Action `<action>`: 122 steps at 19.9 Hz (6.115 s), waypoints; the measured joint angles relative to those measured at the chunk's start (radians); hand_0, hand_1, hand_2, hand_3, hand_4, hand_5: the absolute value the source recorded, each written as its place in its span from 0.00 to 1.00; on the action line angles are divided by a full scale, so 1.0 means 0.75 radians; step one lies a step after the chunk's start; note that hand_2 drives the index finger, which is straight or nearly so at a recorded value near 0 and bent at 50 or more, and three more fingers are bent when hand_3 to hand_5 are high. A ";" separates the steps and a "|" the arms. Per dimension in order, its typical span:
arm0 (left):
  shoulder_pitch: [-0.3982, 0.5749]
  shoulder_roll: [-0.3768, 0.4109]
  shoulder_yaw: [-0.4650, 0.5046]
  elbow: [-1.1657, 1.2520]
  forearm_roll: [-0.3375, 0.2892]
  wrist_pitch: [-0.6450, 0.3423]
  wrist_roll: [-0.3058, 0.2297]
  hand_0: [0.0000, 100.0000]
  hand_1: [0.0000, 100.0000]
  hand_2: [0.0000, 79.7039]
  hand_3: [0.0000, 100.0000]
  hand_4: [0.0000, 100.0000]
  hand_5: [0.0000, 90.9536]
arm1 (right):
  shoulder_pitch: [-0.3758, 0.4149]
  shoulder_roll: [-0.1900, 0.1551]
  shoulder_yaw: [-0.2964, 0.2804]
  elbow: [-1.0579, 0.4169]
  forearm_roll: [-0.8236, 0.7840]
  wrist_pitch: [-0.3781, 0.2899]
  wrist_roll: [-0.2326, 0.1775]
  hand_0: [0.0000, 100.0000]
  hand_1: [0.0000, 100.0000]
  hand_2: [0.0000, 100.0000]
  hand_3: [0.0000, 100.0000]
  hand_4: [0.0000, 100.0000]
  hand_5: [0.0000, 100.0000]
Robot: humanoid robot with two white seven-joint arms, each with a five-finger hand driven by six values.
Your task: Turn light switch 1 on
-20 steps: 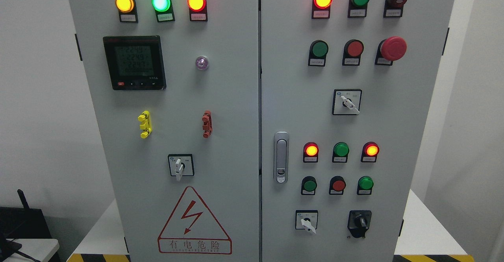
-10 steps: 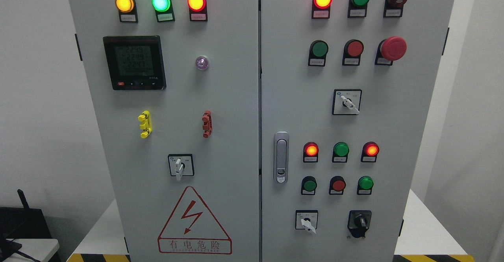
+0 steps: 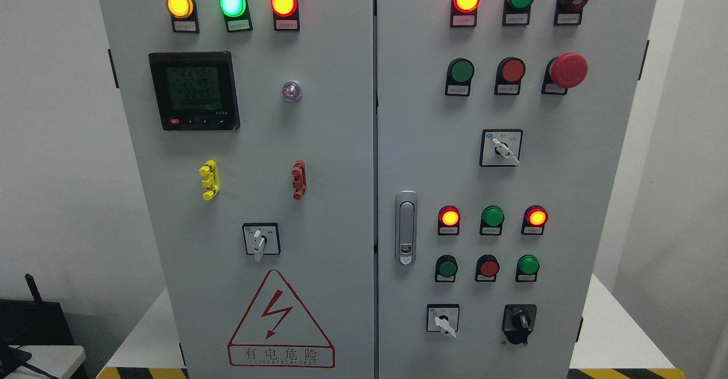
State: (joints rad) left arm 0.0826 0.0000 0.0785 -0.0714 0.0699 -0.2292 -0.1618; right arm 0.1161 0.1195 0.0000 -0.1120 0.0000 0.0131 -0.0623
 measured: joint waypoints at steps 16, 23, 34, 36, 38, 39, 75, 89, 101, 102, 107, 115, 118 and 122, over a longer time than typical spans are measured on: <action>0.124 0.074 0.362 -0.329 -0.005 -0.003 -0.006 0.54 0.00 0.00 0.16 0.25 0.06 | 0.000 -0.001 0.000 0.000 0.000 0.000 0.000 0.12 0.39 0.00 0.00 0.00 0.00; 0.168 0.093 0.541 -0.589 -0.008 -0.007 -0.013 0.55 0.00 0.00 0.28 0.33 0.09 | 0.000 -0.001 0.000 0.000 0.000 0.000 0.000 0.12 0.39 0.00 0.00 0.00 0.00; 0.203 0.118 0.744 -1.069 -0.010 -0.007 -0.015 0.59 0.00 0.01 0.30 0.38 0.12 | 0.000 -0.001 0.000 0.000 0.000 0.000 0.000 0.12 0.39 0.00 0.00 0.00 0.00; 0.203 0.123 0.771 -1.171 -0.013 -0.007 -0.015 0.59 0.00 0.04 0.34 0.42 0.14 | 0.000 -0.001 0.000 0.000 0.000 0.000 0.000 0.12 0.39 0.00 0.00 0.00 0.00; 0.199 0.131 0.794 -1.275 -0.019 -0.008 -0.019 0.59 0.00 0.08 0.38 0.47 0.16 | 0.000 -0.001 0.000 0.000 0.000 0.000 0.000 0.12 0.39 0.00 0.00 0.00 0.00; 0.195 0.134 0.803 -1.325 -0.023 -0.008 -0.028 0.59 0.00 0.09 0.39 0.49 0.17 | 0.000 -0.001 0.000 0.000 0.000 0.000 0.000 0.12 0.39 0.00 0.00 0.00 0.00; -0.060 0.149 0.410 -2.202 -0.155 -0.175 -0.013 0.17 0.08 0.53 0.64 0.69 0.76 | 0.000 -0.001 0.000 0.000 0.000 -0.001 0.000 0.12 0.39 0.00 0.00 0.00 0.00; -0.140 0.067 0.119 -2.301 -0.356 0.100 0.287 0.13 0.22 0.58 0.73 0.77 0.92 | 0.000 -0.001 0.000 0.000 0.000 -0.001 0.000 0.12 0.39 0.00 0.00 0.00 0.00; -0.291 -0.039 -0.079 -2.337 -0.458 0.394 0.553 0.09 0.39 0.63 0.78 0.82 0.95 | 0.000 -0.001 0.000 0.000 0.000 -0.001 0.000 0.12 0.39 0.00 0.00 0.00 0.00; -0.302 -0.045 -0.095 -2.338 -0.460 0.404 0.557 0.11 0.39 0.63 0.78 0.82 0.95 | 0.000 -0.001 0.000 0.000 0.000 -0.001 0.000 0.12 0.39 0.00 0.00 0.00 0.00; -0.356 -0.072 -0.152 -2.344 -0.467 0.502 0.614 0.20 0.36 0.64 0.78 0.82 0.95 | 0.000 -0.001 0.000 0.000 0.000 -0.001 0.000 0.12 0.39 0.00 0.00 0.00 0.00; -0.419 -0.101 -0.212 -2.350 -0.471 0.626 0.685 0.15 0.39 0.62 0.78 0.82 0.95 | 0.000 -0.001 0.000 0.000 0.000 0.000 0.000 0.12 0.39 0.00 0.00 0.00 0.00; -0.438 -0.109 -0.226 -2.351 -0.471 0.672 0.727 0.12 0.43 0.61 0.77 0.82 0.95 | 0.000 -0.001 0.000 0.000 0.000 0.000 0.000 0.12 0.39 0.00 0.00 0.00 0.00; -0.466 -0.118 -0.242 -2.353 -0.471 0.711 0.749 0.11 0.47 0.61 0.77 0.82 0.95 | 0.000 -0.001 0.000 0.000 0.000 0.000 0.000 0.12 0.39 0.00 0.00 0.00 0.00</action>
State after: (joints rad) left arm -0.2665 -0.0885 -0.1029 -1.8360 -0.2837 0.3037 0.3998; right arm 0.1161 0.1190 0.0000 -0.1120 0.0000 0.0133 -0.0623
